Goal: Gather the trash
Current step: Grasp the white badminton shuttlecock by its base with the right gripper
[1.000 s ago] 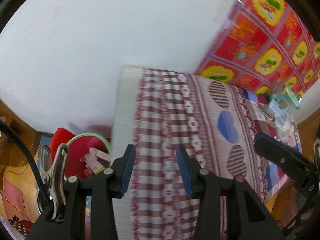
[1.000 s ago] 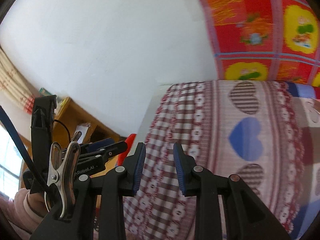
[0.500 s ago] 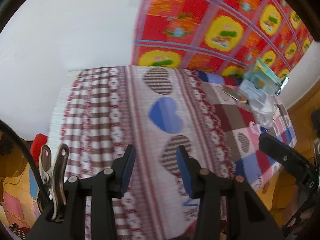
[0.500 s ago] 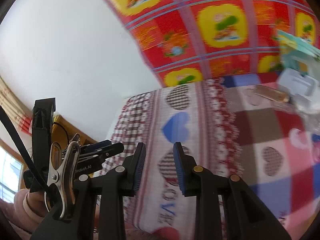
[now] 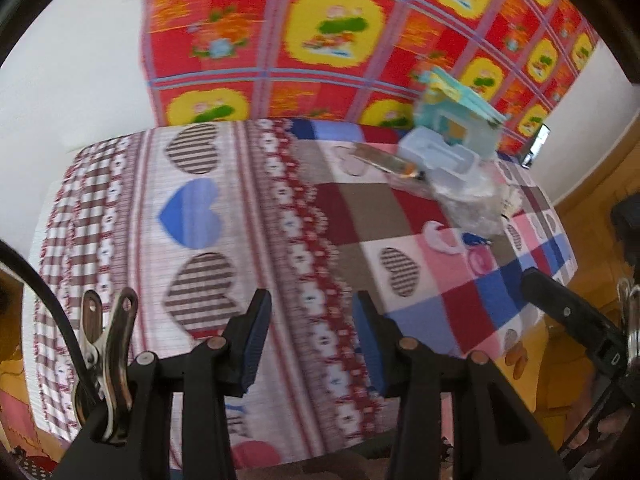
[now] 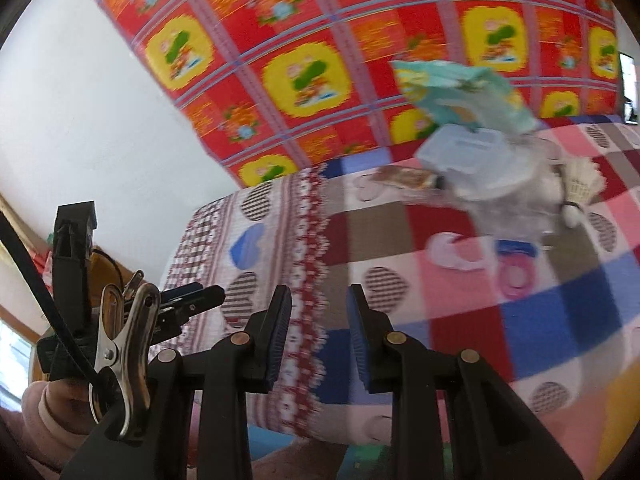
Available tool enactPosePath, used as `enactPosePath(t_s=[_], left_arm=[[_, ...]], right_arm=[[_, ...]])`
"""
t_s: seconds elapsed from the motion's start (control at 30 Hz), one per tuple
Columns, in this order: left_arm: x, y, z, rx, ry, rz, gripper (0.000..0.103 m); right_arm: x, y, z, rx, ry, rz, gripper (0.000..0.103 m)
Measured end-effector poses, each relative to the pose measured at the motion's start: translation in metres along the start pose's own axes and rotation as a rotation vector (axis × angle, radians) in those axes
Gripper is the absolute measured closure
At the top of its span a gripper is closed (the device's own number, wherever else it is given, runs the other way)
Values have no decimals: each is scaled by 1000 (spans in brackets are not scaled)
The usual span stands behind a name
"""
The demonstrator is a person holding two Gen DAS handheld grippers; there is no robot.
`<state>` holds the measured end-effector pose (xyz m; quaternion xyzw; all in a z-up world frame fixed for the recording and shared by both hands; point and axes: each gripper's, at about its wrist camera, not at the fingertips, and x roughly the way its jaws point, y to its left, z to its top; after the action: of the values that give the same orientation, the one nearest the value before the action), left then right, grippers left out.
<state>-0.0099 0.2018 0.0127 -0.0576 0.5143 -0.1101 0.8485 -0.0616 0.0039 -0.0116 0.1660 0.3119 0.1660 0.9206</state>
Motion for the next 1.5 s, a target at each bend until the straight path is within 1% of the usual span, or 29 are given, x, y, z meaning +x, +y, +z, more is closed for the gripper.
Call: enactPosePath(t_s=[0.1, 0.27, 0.5, 0.7, 0.83, 1.0, 1.07, 1.3, 1.5], left_arm=[[5, -21, 5, 39, 9, -11, 59], [19, -42, 20, 80, 17, -31, 59], [50, -67, 49, 130, 31, -89, 59], [69, -84, 68, 165, 50, -101, 59], [79, -95, 75, 165, 61, -103, 59], [94, -109, 77, 137, 83, -76, 59], [98, -115, 78, 117, 85, -71, 59], [106, -136, 85, 67, 72, -36, 59], [113, -156, 89, 44, 67, -21, 59]], right_arm=[[-10, -19, 3, 30, -13, -13, 73], [-22, -49, 9, 85, -39, -44, 73], [-22, -83, 19, 134, -46, -120, 73], [-21, -110, 30, 185, -59, -169, 73], [-19, -129, 38, 210, -57, -181, 73], [-11, -158, 48, 212, -32, -183, 73], [-5, -171, 53, 205, -8, -182, 73], [14, -214, 64, 216, 50, -138, 73], [32, -239, 71, 221, 105, -141, 72]])
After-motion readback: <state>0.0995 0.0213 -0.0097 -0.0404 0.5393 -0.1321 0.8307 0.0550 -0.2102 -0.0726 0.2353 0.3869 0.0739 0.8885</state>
